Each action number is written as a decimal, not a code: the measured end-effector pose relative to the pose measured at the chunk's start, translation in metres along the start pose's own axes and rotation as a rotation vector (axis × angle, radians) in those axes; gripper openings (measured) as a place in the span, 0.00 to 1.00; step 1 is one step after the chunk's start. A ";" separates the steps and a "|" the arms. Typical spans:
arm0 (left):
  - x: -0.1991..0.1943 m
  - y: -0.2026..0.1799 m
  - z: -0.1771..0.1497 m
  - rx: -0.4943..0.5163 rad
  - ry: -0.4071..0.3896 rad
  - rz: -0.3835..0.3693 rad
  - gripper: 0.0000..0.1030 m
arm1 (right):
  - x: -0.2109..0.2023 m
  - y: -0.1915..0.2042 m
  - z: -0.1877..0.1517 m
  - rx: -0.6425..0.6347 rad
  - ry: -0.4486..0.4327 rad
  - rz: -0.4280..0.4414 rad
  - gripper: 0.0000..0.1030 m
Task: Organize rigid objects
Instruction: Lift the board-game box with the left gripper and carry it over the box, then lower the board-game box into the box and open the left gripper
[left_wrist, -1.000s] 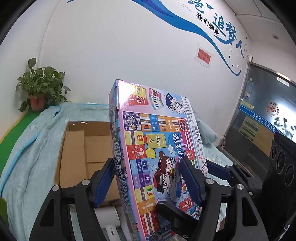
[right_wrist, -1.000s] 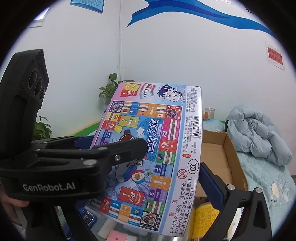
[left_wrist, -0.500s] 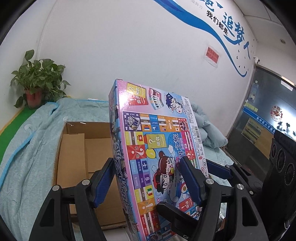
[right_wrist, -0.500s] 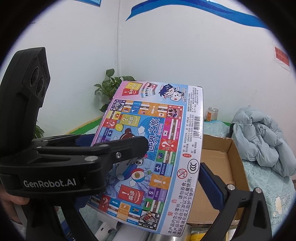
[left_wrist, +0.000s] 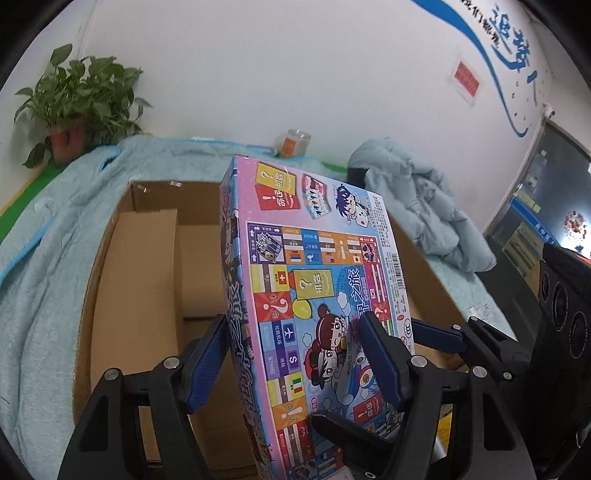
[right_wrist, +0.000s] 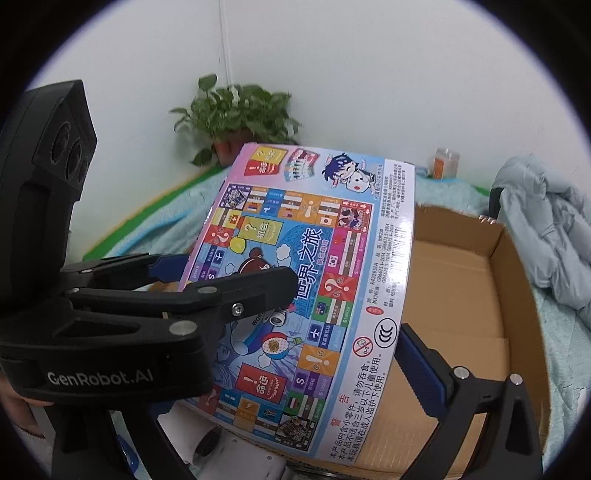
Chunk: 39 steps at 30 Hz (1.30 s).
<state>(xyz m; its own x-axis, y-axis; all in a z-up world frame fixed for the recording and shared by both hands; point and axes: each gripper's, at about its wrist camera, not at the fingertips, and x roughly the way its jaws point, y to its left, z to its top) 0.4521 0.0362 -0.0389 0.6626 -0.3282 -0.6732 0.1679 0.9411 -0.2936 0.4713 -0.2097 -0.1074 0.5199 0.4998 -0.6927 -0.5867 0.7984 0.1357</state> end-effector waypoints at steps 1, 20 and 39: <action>0.007 0.004 -0.002 -0.005 0.015 0.013 0.66 | 0.006 -0.002 -0.002 0.007 0.029 0.013 0.98; -0.017 0.014 -0.043 -0.011 0.070 0.064 0.56 | 0.042 -0.008 -0.022 0.081 0.399 0.270 0.98; -0.035 0.016 -0.104 -0.035 0.155 0.087 0.47 | -0.052 -0.120 -0.082 0.119 0.239 -0.282 0.29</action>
<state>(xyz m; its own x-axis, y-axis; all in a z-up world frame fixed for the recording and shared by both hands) 0.3556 0.0542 -0.0905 0.5529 -0.2567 -0.7927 0.0875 0.9640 -0.2511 0.4637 -0.3588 -0.1453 0.4831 0.1737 -0.8581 -0.3574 0.9339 -0.0122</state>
